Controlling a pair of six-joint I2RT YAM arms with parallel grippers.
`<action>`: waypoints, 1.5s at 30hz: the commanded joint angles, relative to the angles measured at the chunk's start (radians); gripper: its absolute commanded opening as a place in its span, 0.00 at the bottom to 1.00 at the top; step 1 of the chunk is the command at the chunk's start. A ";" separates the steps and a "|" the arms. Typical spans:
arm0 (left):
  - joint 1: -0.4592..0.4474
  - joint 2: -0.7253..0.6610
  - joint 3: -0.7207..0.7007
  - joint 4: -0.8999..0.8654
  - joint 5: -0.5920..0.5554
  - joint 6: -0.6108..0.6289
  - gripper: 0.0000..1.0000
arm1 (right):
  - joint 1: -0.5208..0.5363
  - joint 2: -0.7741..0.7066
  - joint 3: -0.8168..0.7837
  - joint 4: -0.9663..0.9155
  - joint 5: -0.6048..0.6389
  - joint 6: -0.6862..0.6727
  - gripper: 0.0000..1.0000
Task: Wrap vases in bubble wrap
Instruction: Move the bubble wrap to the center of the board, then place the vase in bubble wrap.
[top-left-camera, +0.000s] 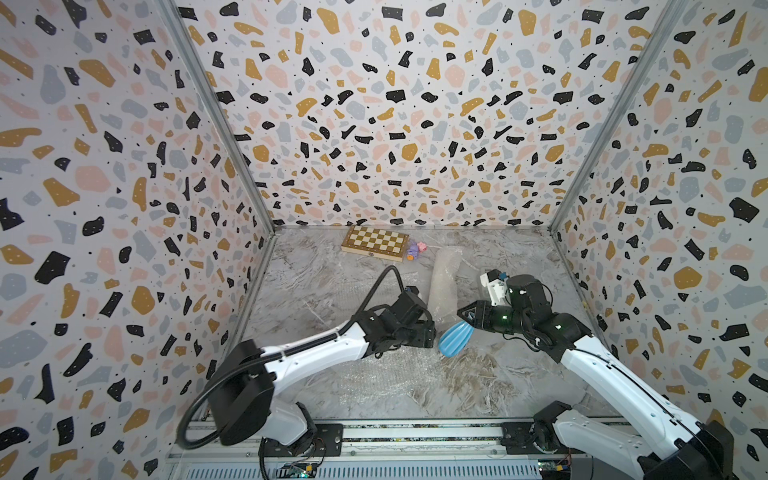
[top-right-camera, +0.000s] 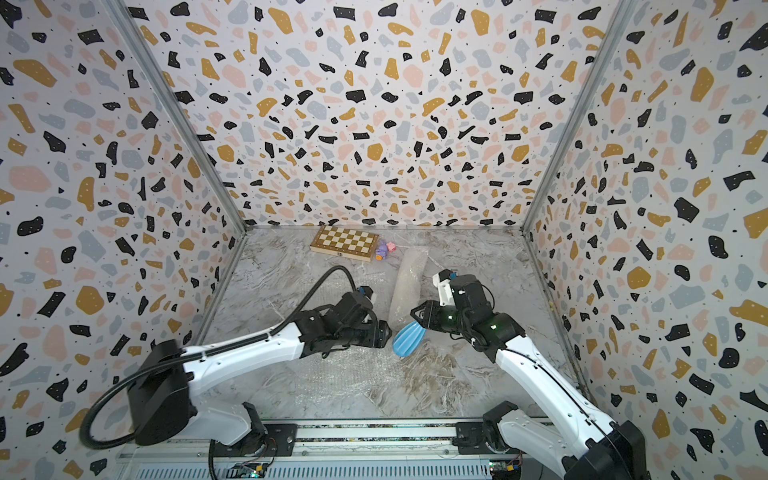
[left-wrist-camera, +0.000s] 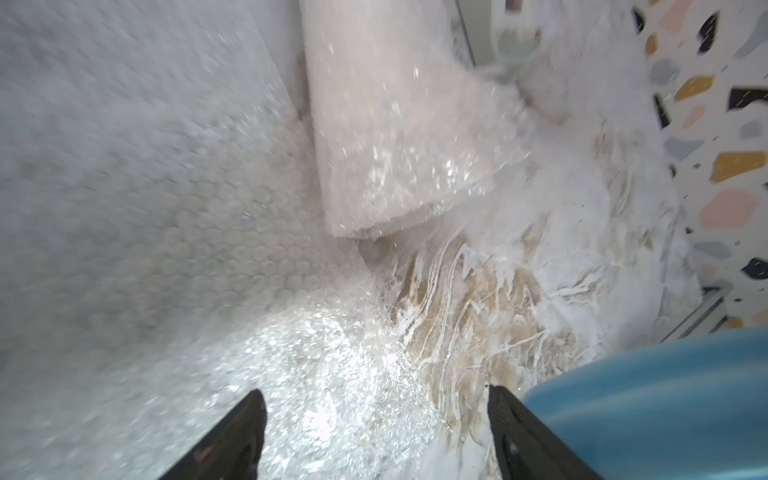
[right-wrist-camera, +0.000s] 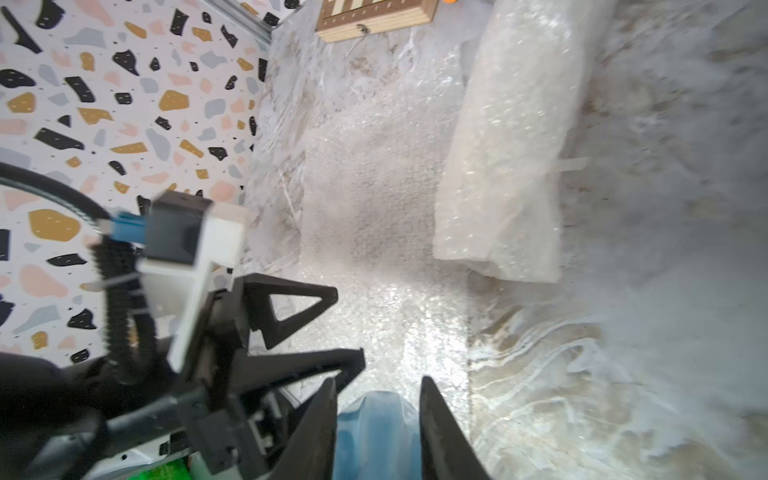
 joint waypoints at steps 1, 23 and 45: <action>0.041 -0.153 -0.065 -0.223 -0.126 -0.005 0.83 | 0.124 -0.019 -0.067 0.194 0.040 0.208 0.29; 0.048 -0.541 -0.127 -0.566 -0.177 -0.007 0.88 | 0.490 0.675 -0.240 1.381 0.401 0.842 0.31; 0.064 -0.378 -0.452 -0.078 -0.058 -0.107 0.90 | 0.519 0.742 -0.306 1.344 0.512 0.894 0.47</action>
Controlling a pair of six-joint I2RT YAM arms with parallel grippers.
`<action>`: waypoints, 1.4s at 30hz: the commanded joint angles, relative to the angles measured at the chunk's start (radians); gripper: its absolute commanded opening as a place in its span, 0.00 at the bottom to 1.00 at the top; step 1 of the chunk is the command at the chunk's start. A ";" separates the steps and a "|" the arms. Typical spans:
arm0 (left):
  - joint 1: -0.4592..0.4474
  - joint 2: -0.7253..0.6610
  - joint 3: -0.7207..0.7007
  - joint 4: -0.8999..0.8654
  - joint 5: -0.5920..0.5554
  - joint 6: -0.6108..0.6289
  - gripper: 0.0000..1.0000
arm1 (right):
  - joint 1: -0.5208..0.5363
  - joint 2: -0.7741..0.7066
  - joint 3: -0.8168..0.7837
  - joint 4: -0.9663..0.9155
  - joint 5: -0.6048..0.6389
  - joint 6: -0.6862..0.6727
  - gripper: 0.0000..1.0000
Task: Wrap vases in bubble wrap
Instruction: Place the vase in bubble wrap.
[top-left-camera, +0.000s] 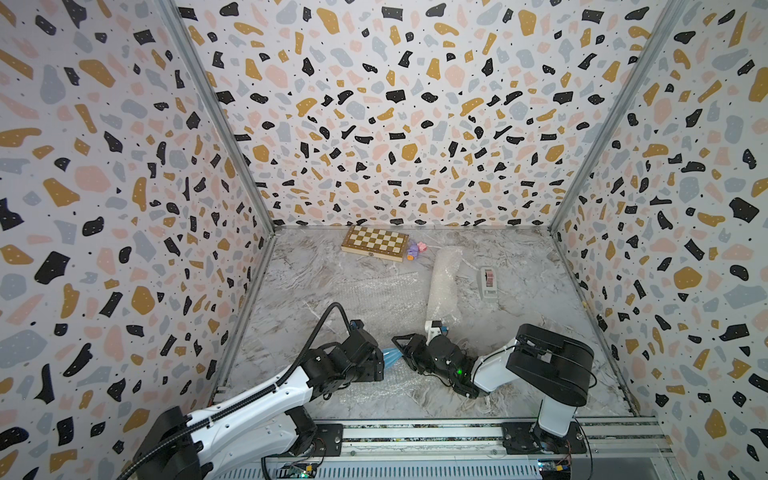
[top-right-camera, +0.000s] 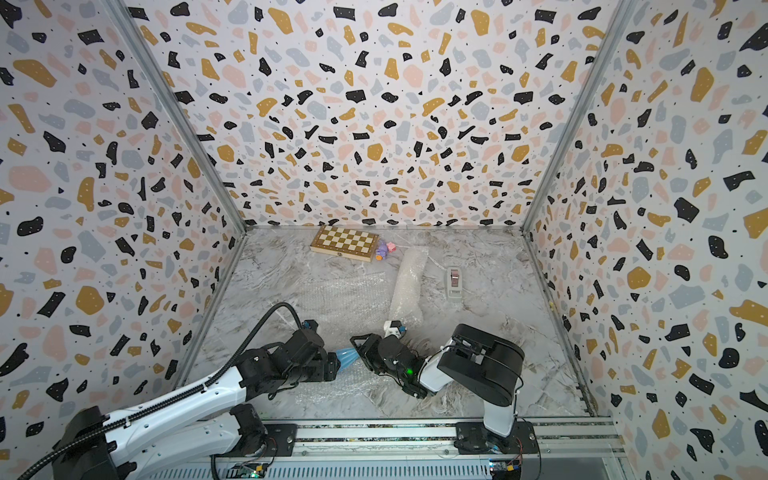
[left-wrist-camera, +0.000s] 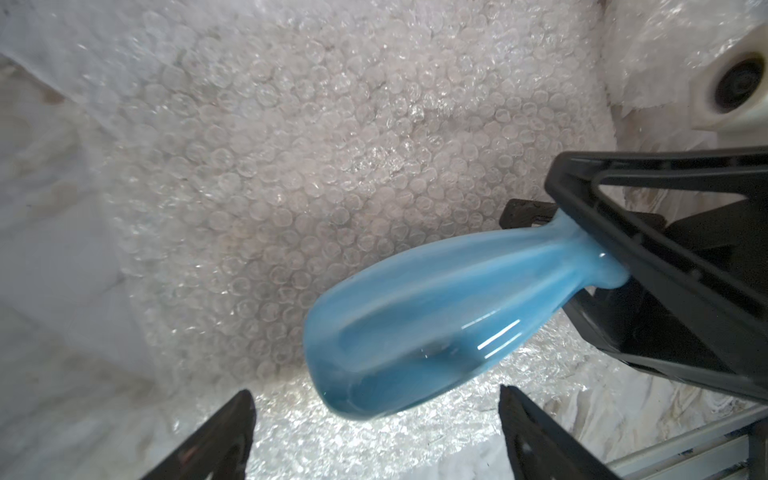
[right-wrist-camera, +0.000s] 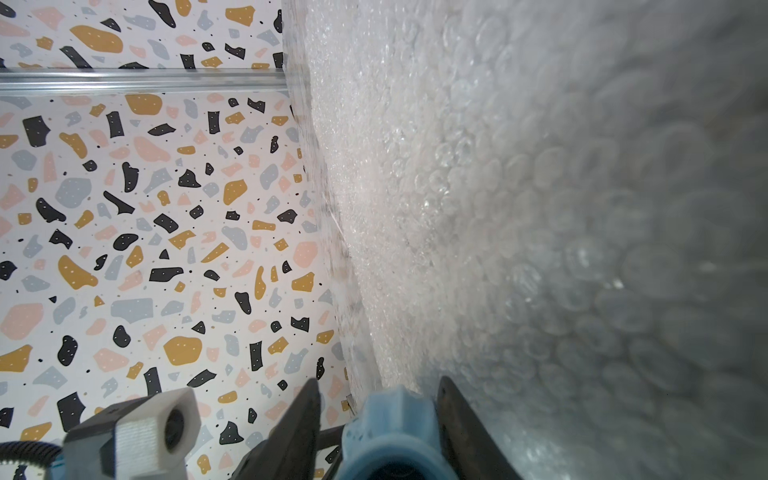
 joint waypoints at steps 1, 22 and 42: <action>0.009 0.036 -0.009 0.106 0.012 0.004 0.90 | 0.006 -0.070 -0.010 -0.089 0.029 -0.014 0.47; 0.095 0.222 -0.032 0.309 0.096 0.174 0.81 | -0.102 -0.328 0.229 -0.806 -0.014 -0.578 0.52; 0.146 0.217 0.010 0.332 0.215 0.281 0.80 | -0.096 -0.367 0.430 -1.325 0.086 -1.130 0.59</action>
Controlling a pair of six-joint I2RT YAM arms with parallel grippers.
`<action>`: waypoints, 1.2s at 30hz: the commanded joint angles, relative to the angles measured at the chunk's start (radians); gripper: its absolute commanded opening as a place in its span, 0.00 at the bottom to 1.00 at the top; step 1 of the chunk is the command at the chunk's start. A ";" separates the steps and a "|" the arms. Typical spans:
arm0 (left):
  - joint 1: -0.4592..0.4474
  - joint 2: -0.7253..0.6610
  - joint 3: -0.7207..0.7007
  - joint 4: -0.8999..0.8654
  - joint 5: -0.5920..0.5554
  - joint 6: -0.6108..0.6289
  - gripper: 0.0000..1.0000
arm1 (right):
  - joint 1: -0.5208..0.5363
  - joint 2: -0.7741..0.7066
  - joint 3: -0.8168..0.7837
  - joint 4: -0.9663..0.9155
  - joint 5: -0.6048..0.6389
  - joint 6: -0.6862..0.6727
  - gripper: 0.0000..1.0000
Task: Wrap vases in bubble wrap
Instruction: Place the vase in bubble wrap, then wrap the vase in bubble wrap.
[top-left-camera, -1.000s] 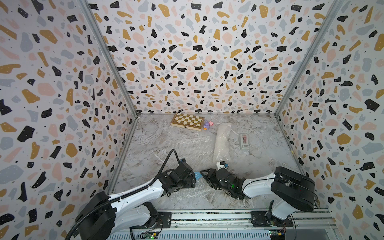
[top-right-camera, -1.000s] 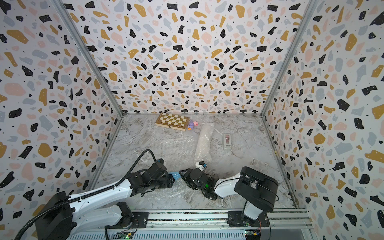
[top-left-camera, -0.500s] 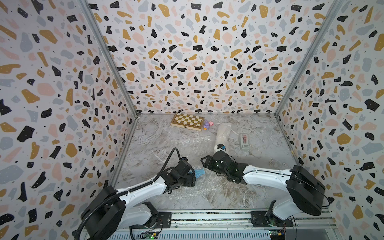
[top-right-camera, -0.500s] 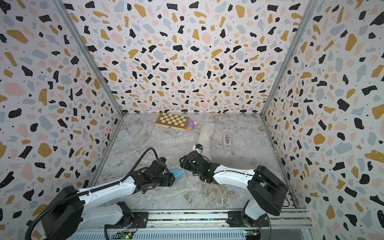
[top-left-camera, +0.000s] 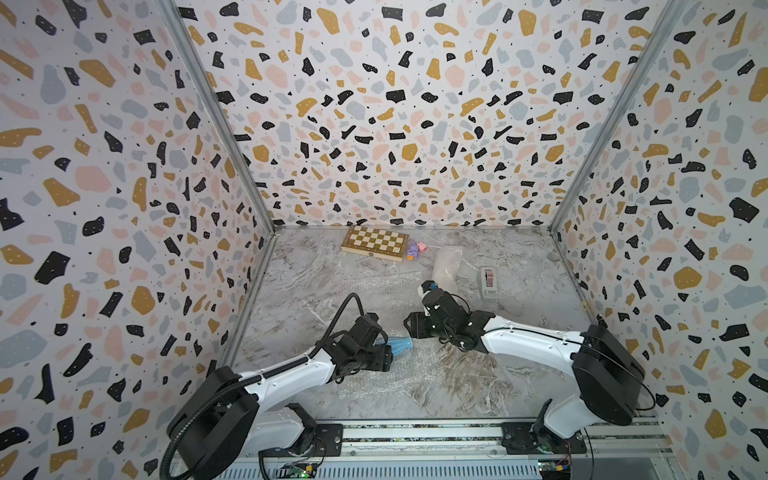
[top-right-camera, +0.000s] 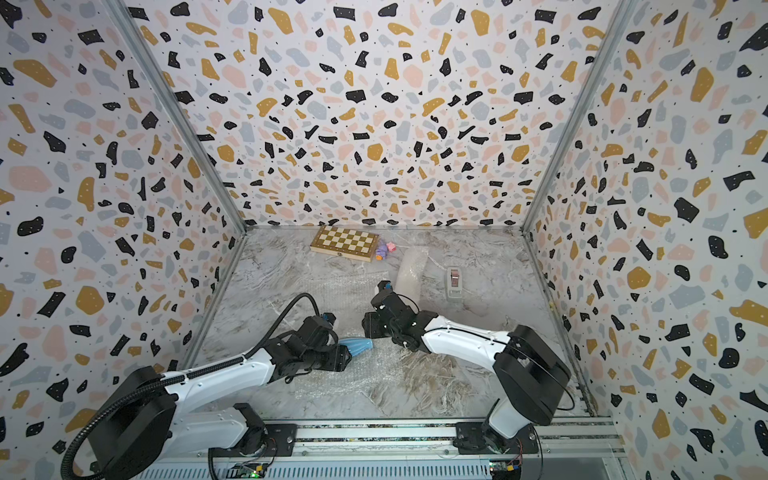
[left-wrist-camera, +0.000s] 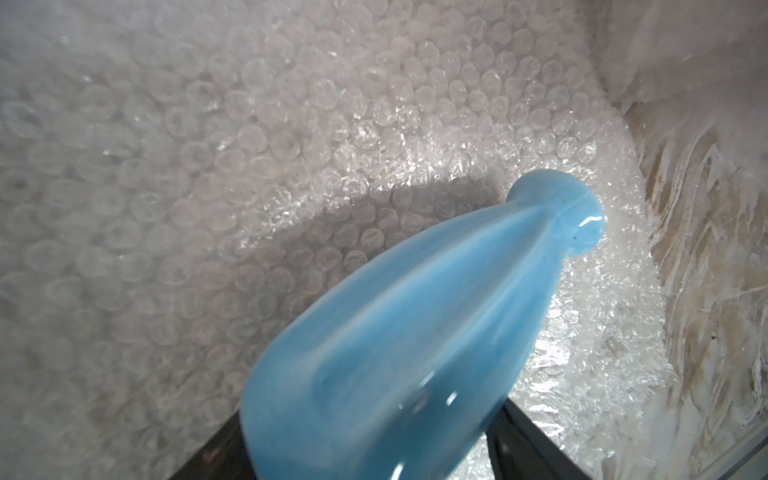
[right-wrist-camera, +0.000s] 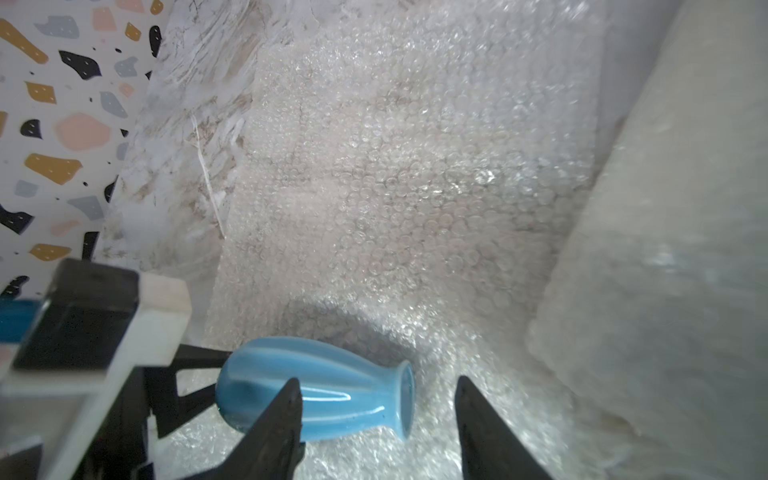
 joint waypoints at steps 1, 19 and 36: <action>0.010 -0.055 0.029 0.003 0.030 0.031 0.81 | 0.078 -0.101 -0.009 -0.215 0.149 -0.163 0.59; 0.145 -0.291 0.044 -0.256 0.001 -0.159 0.83 | 0.386 0.021 -0.010 -0.275 0.095 -0.714 0.66; 0.186 -0.346 0.066 -0.390 -0.069 -0.172 0.83 | 0.367 0.119 -0.049 -0.173 0.080 -0.866 0.61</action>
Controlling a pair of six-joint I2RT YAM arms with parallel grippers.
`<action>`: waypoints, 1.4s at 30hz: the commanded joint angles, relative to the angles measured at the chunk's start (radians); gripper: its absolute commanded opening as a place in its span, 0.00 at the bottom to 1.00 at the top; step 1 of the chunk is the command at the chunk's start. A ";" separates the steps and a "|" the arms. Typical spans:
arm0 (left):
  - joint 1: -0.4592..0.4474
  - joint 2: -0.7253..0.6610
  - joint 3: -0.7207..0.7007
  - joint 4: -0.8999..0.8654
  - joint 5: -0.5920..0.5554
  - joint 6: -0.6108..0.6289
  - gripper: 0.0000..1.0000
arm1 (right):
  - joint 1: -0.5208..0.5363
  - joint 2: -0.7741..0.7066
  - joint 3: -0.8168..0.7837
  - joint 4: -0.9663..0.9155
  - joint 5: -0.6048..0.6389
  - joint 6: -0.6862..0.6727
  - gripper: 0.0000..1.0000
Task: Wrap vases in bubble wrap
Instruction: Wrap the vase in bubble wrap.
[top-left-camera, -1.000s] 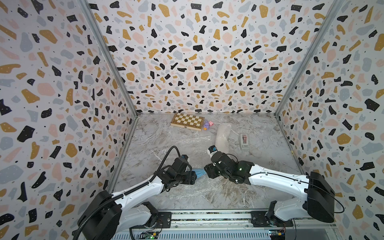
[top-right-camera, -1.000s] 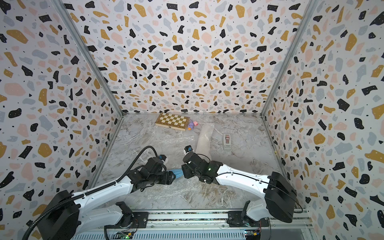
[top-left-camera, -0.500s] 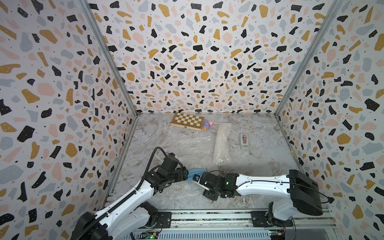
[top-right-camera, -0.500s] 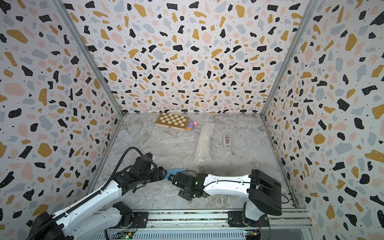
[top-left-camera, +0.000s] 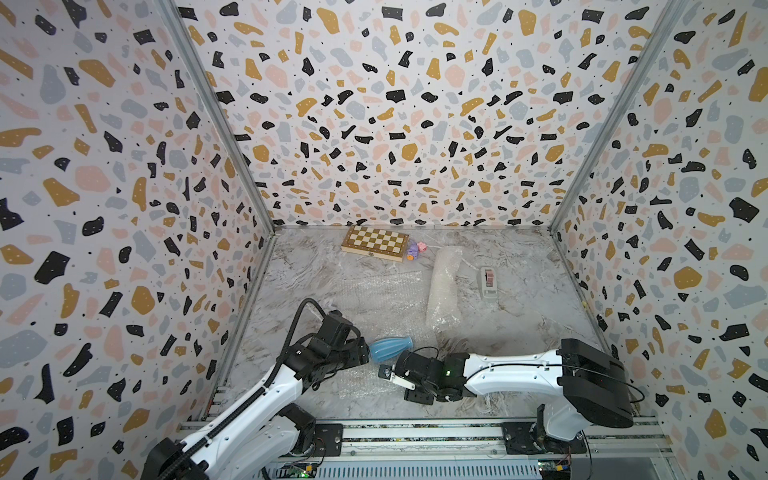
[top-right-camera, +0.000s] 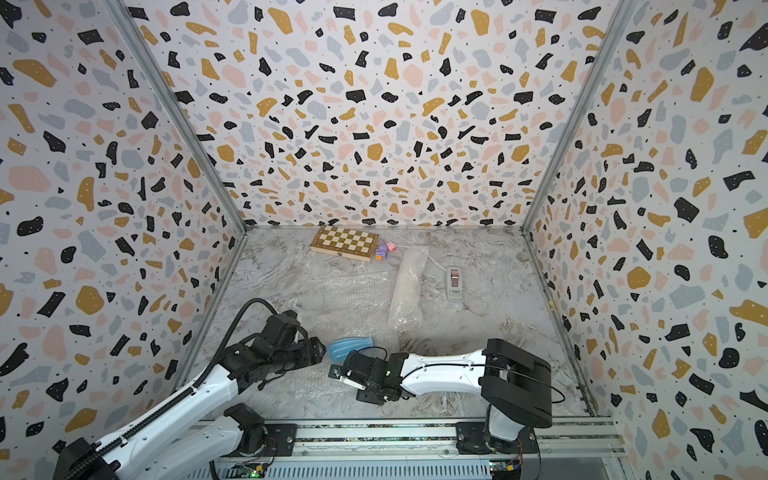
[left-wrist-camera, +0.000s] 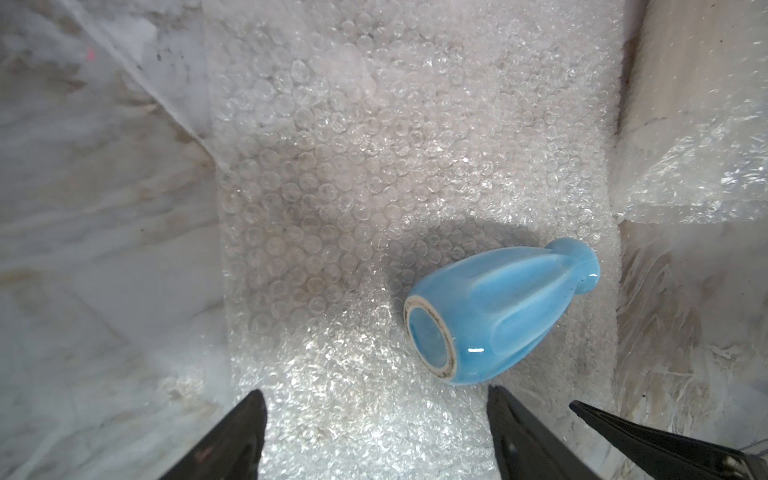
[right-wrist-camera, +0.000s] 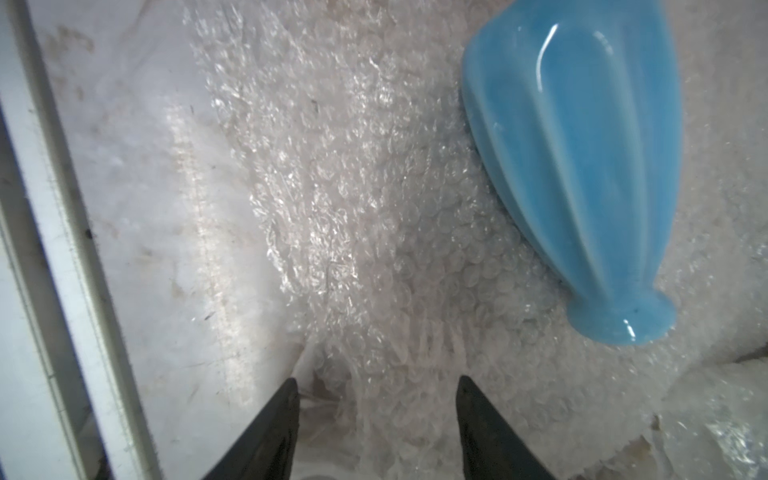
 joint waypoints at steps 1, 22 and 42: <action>0.009 -0.011 0.046 -0.040 -0.026 -0.010 0.83 | -0.006 0.020 -0.007 0.008 -0.022 -0.044 0.60; 0.030 -0.041 0.062 -0.090 -0.019 -0.013 0.84 | -0.077 0.077 0.000 0.088 -0.091 -0.116 0.20; 0.030 -0.226 0.239 -0.429 0.084 -0.071 0.74 | -0.211 0.007 0.180 -0.021 -0.290 -0.033 0.00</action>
